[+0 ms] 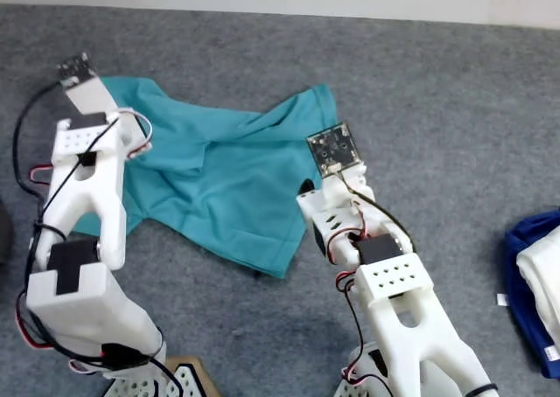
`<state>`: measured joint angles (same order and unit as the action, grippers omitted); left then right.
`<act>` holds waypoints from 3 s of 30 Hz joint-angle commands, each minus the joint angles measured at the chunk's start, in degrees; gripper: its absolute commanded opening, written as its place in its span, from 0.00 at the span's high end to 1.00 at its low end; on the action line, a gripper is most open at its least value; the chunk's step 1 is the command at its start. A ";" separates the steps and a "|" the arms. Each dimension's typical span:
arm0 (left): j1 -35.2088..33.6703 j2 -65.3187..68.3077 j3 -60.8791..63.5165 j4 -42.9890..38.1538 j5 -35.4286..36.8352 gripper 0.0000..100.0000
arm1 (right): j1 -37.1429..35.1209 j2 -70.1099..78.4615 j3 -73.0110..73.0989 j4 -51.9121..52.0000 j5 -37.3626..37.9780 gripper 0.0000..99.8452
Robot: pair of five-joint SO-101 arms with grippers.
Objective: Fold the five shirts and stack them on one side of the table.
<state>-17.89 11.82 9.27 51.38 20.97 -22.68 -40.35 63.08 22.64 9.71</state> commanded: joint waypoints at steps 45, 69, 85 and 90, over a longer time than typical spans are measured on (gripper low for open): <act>-18.42 -4.26 -6.11 21.54 -21.63 0.94 | -1.36 -0.31 0.04 0.40 0.79 0.83; -23.34 -4.26 0.66 11.52 -23.03 0.94 | -1.36 -0.31 0.13 0.40 0.79 0.83; -18.95 -4.97 0.92 16.97 -23.30 0.80 | -1.45 -0.31 0.13 0.40 0.88 0.83; -20.00 -4.26 1.27 17.67 -23.12 0.80 | -1.36 -0.31 0.13 0.40 0.88 0.83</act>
<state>-38.11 10.51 10.42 68.53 -1.80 -23.47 -40.35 63.43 22.64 9.89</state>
